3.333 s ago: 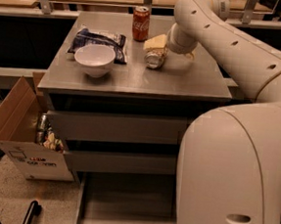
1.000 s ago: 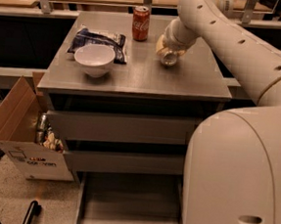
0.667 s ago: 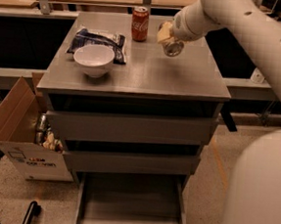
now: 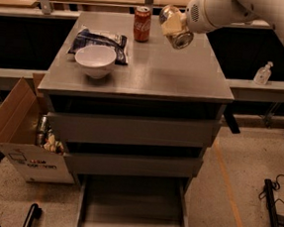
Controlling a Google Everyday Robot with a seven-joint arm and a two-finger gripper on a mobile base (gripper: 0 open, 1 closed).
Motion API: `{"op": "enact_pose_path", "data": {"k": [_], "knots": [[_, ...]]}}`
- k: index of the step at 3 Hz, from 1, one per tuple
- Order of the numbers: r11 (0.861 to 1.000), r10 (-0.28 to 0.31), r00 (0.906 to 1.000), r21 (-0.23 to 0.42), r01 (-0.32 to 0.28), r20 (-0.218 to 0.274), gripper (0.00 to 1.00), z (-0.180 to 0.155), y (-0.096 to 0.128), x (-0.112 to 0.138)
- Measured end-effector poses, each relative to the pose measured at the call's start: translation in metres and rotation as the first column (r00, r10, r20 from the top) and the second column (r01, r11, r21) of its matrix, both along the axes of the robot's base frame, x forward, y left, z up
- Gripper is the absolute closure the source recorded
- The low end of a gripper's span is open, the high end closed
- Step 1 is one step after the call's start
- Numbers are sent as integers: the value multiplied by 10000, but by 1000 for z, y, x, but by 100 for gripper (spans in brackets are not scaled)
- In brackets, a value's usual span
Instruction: Place orange can into bottom drawer
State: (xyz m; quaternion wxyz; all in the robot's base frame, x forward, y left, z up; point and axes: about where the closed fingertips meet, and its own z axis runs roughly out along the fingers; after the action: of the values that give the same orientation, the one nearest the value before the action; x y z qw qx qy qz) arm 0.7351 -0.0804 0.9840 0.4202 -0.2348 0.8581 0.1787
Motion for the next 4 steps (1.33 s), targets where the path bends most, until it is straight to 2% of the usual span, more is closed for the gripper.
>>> {"op": "enact_pose_path", "data": {"k": [1,2,3,4], "knots": [[10000,0,10000,-12,0,-5,100,-1,0,0],[9971,761,9971,72,-761,-13,100,-9,8,-4],[9486,3037,9510,1114,-2961,-585,100,-44,23,-42],[9061,4104,9105,1345,-4010,-503,100,-42,40,-64]]}}
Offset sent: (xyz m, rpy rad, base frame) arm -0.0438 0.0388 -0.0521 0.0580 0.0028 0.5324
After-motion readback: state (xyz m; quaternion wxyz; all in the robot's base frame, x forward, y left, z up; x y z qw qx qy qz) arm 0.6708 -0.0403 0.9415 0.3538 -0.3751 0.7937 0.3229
